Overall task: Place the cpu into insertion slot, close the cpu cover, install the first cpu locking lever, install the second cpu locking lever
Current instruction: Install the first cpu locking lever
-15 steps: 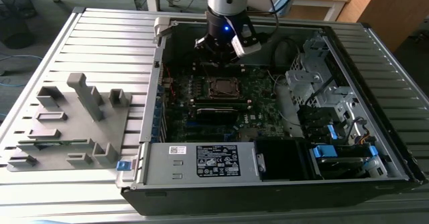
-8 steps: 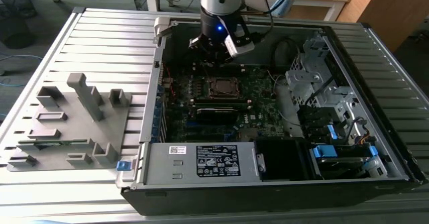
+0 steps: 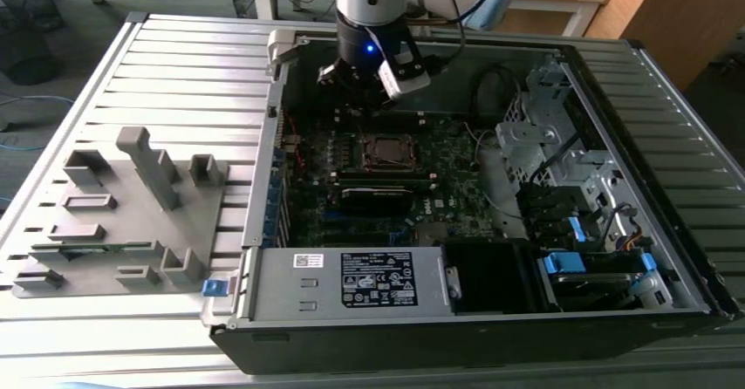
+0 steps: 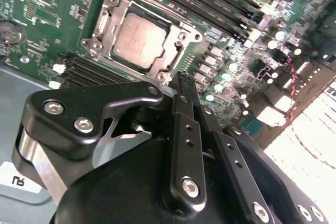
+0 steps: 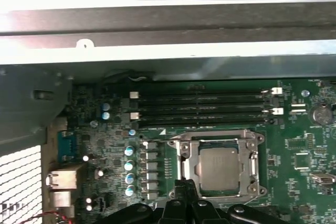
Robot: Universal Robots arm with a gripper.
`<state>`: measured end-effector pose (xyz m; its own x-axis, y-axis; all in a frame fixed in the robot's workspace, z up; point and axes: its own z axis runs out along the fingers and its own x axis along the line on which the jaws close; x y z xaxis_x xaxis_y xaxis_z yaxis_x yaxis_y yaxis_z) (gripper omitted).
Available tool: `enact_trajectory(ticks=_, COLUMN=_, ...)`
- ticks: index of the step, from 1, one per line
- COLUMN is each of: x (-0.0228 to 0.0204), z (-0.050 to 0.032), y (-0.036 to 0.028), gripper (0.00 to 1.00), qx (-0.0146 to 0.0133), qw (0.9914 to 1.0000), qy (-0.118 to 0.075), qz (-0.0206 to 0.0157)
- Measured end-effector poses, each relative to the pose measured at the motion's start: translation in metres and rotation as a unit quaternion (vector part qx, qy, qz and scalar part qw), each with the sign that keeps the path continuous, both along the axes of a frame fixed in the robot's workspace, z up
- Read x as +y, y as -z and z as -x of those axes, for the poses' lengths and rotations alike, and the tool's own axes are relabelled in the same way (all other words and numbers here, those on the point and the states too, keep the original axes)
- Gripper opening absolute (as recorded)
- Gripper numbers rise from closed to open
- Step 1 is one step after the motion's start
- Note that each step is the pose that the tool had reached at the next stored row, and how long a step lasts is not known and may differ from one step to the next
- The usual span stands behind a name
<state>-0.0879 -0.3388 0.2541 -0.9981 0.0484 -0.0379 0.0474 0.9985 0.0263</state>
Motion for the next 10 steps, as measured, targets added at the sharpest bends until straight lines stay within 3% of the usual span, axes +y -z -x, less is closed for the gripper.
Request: enact_trajectory(ticks=10, x=0.0000, z=0.0157, y=0.0001, gripper=0.10, qx=-0.0001, qw=1.00000, qy=0.000, qz=0.0000)
